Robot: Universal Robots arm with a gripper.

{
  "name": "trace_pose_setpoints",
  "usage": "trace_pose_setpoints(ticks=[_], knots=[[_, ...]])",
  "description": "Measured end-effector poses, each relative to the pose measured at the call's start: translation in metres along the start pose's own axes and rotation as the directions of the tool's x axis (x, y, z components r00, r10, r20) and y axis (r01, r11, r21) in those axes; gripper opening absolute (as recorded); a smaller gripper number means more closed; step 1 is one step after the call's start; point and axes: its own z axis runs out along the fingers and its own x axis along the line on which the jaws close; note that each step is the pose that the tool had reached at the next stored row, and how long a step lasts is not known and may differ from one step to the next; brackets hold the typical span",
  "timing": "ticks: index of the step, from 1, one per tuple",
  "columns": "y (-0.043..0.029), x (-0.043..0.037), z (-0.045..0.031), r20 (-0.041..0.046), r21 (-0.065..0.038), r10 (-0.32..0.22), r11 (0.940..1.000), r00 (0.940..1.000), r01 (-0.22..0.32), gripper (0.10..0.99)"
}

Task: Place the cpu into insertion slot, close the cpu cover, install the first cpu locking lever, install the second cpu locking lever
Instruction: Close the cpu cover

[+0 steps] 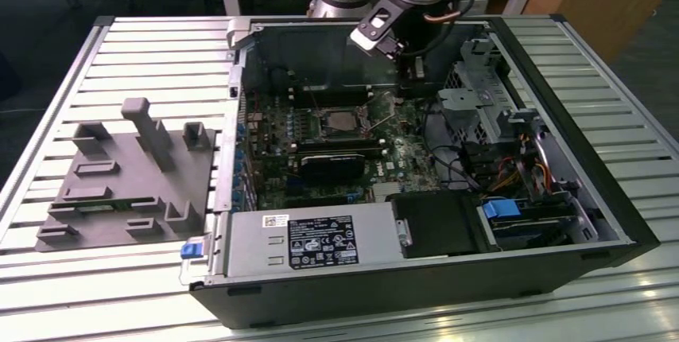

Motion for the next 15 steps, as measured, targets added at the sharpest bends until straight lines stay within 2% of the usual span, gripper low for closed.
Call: trace_pose_setpoints(ticks=[15], knots=[[0.0039,0.0000,0.0110,0.0022,0.007,0.000,1.0000,1.0000,0.000,0.102]])
